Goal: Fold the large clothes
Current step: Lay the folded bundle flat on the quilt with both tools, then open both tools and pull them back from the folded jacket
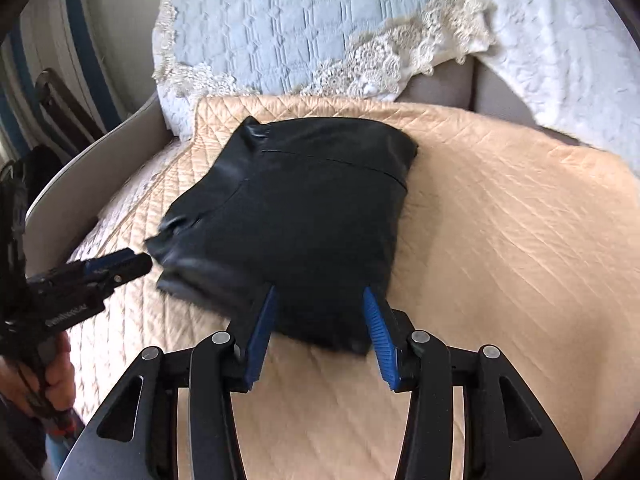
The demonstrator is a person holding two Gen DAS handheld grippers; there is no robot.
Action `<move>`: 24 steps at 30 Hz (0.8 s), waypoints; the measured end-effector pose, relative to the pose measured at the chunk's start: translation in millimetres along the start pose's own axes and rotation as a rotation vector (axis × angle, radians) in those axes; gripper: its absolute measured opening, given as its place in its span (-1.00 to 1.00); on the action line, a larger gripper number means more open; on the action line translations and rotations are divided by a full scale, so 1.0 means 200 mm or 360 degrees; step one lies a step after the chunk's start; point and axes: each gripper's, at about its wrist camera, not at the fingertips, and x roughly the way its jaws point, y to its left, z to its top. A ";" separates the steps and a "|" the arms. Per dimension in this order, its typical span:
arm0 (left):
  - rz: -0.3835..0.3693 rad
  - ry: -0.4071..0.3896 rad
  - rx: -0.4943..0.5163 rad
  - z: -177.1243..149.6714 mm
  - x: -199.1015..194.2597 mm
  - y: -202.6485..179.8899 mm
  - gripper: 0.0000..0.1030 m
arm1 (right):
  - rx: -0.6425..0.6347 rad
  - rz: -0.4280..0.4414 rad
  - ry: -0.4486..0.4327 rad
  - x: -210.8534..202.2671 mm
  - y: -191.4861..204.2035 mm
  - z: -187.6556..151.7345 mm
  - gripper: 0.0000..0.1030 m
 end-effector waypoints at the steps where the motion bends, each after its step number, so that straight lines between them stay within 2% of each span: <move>1: -0.0006 -0.0015 0.0006 -0.02 -0.05 -0.01 -0.09 | 0.0009 0.0008 -0.0006 -0.04 0.01 -0.02 -0.05; 7: 0.0047 -0.0056 0.0080 -0.15 -0.29 -0.08 0.20 | 0.0001 0.0020 -0.0066 -0.28 0.07 -0.16 0.06; 12: 0.0090 -0.0070 0.0114 -0.20 -0.38 -0.12 0.26 | -0.0048 0.0021 -0.0083 -0.35 0.11 -0.19 0.14; 14: 0.0097 -0.0073 0.0120 -0.20 -0.37 -0.13 0.34 | -0.0055 0.0024 -0.0069 -0.33 0.12 -0.20 0.15; 24: 0.0190 0.0018 0.0085 -0.21 -0.20 -0.10 0.34 | -0.0024 -0.0008 0.0015 -0.19 0.09 -0.22 0.16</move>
